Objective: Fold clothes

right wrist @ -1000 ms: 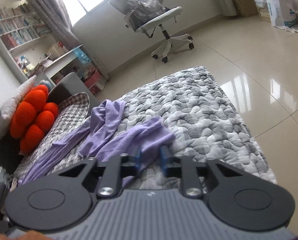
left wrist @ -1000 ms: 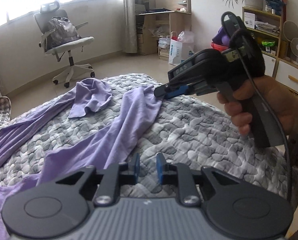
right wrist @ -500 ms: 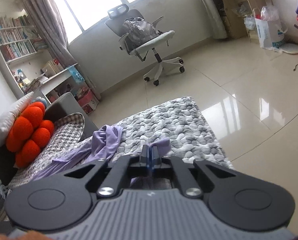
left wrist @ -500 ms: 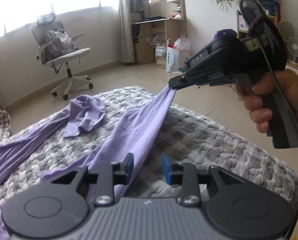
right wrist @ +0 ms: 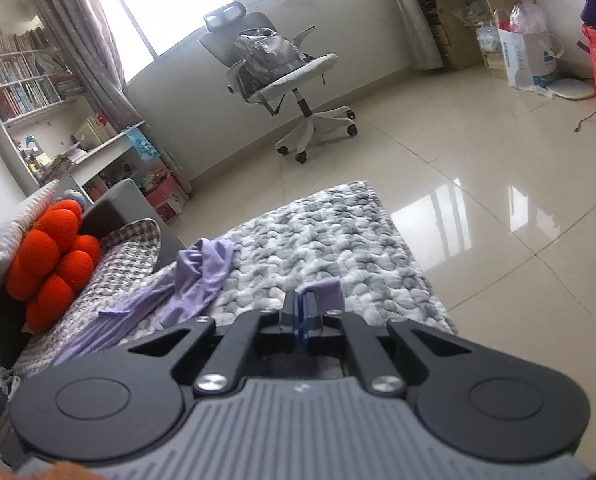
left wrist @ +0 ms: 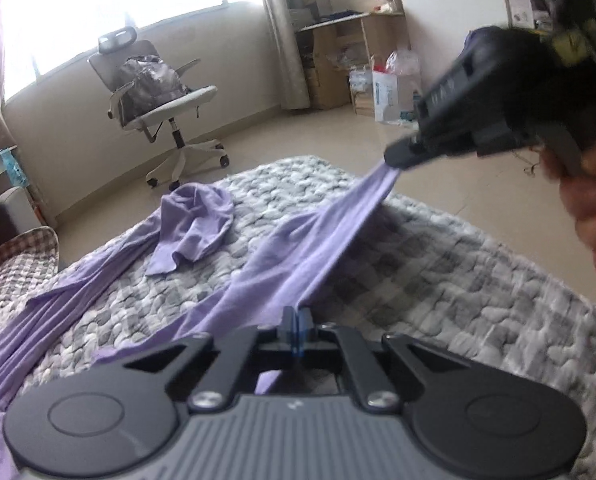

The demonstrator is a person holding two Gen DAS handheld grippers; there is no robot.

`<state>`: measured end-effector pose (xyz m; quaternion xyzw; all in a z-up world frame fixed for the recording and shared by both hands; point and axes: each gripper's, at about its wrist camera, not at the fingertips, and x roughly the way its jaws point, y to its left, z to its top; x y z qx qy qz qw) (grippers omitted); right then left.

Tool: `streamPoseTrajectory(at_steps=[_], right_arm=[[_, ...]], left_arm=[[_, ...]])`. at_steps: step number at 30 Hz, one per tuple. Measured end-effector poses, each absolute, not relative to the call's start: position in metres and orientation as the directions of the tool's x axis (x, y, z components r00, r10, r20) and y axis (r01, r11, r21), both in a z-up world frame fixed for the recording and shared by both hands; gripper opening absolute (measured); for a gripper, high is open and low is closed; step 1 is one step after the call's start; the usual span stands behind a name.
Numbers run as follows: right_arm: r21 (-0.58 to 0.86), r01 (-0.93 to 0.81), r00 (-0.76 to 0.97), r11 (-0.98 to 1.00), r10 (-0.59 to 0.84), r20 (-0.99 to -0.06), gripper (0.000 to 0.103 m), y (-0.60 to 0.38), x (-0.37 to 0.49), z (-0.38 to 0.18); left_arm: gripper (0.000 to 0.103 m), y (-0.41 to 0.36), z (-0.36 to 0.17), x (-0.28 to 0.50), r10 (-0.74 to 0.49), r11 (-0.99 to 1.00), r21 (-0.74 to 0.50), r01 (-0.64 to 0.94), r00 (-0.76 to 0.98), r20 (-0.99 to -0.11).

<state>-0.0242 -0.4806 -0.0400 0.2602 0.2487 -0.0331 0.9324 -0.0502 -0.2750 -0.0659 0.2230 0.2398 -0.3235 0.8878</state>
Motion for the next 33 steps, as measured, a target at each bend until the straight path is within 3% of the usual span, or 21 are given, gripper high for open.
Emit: streamPoseTrajectory(at_steps=[7,21,28,33], right_arm=[[0.404,0.212,0.871,0.89,0.015,-0.49,0.003,-0.476,-0.053,-0.04],[0.328,0.294,0.836,0.898,-0.075,-0.543,0.003,-0.467,-0.122,-0.058],[0.378,0.335,0.807,0.863,-0.055,-0.588,0.003,-0.475,-0.132,-0.083],[0.432,0.318,0.829,0.844,-0.026,-0.559,0.014,-0.484,-0.139,-0.081]], left_arm=[[0.0,-0.274,-0.053,-0.076,-0.533,0.629,0.246,0.738,0.639,-0.555],[0.0,-0.269,-0.061,-0.117,-0.584,0.474,0.206,0.856,0.481,-0.654],[0.0,-0.267,-0.064,-0.117,-0.588,0.449,0.187,0.874,0.446,-0.674],[0.002,-0.259,-0.059,-0.11,-0.626,0.449,0.115,0.886,0.404,-0.667]])
